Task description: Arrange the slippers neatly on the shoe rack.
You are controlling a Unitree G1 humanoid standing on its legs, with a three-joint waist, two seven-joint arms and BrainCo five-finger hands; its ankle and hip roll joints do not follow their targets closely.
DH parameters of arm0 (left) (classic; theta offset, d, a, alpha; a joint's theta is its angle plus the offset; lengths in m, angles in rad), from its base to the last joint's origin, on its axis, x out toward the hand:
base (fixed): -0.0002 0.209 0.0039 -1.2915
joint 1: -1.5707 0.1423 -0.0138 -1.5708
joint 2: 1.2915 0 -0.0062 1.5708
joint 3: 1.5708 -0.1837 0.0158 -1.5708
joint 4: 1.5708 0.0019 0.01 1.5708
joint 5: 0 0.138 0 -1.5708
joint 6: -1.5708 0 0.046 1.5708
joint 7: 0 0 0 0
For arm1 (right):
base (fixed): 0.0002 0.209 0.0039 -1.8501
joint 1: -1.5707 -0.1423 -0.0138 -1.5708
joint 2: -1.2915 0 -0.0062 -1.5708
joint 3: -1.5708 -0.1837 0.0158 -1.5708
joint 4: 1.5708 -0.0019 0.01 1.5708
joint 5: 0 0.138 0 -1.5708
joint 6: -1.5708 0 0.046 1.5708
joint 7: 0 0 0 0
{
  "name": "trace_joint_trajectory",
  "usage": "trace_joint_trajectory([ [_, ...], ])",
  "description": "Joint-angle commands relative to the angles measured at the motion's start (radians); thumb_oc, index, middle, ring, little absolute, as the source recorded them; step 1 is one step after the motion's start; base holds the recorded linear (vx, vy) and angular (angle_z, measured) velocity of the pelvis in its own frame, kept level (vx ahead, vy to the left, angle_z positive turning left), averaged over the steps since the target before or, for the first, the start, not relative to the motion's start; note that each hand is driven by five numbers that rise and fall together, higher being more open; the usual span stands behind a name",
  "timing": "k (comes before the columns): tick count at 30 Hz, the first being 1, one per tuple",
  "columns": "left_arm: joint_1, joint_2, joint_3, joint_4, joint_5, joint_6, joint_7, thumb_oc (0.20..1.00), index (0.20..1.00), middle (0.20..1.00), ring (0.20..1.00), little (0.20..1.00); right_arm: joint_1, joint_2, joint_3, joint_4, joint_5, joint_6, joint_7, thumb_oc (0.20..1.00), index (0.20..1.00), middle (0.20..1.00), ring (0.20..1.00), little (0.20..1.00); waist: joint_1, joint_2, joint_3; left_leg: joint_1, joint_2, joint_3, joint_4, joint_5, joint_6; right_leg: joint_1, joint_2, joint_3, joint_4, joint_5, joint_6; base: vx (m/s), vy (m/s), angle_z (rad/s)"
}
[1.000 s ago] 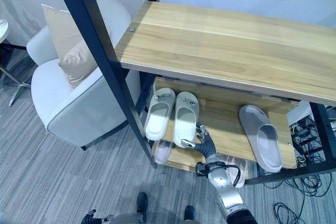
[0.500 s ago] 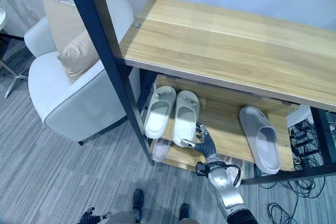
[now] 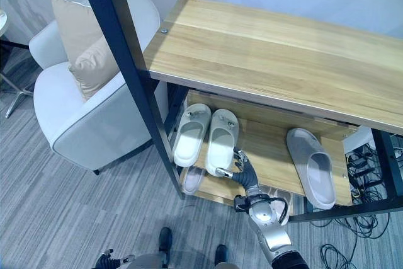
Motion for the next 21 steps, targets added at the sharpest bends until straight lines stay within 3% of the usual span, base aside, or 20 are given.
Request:
trace_joint_trajectory([
  [1,-0.035,-0.036,-0.021,0.060,-0.004,0.003,0.000,1.000,1.000,1.000,1.000,1.000,-0.105,0.052,0.076,-0.060,-0.001,-0.019,0.053,1.000,1.000,1.000,1.000,1.000,0.060,-0.014,0.012,0.041,0.024,-0.042,0.011,-0.120,-0.024,-0.014,-0.035,0.002,0.061,-0.022,0.034,0.00,0.000,0.00],
  [21,-0.040,-0.042,-0.032,0.060,-0.003,0.009,-0.001,1.000,1.000,1.000,1.000,1.000,-0.157,0.058,0.101,-0.067,-0.017,-0.012,0.051,1.000,1.000,1.000,1.000,1.000,0.065,-0.015,0.009,0.041,0.022,-0.045,0.009,-0.121,-0.022,-0.014,-0.036,0.000,0.064,-0.024,0.031,0.00,0.000,0.00],
])
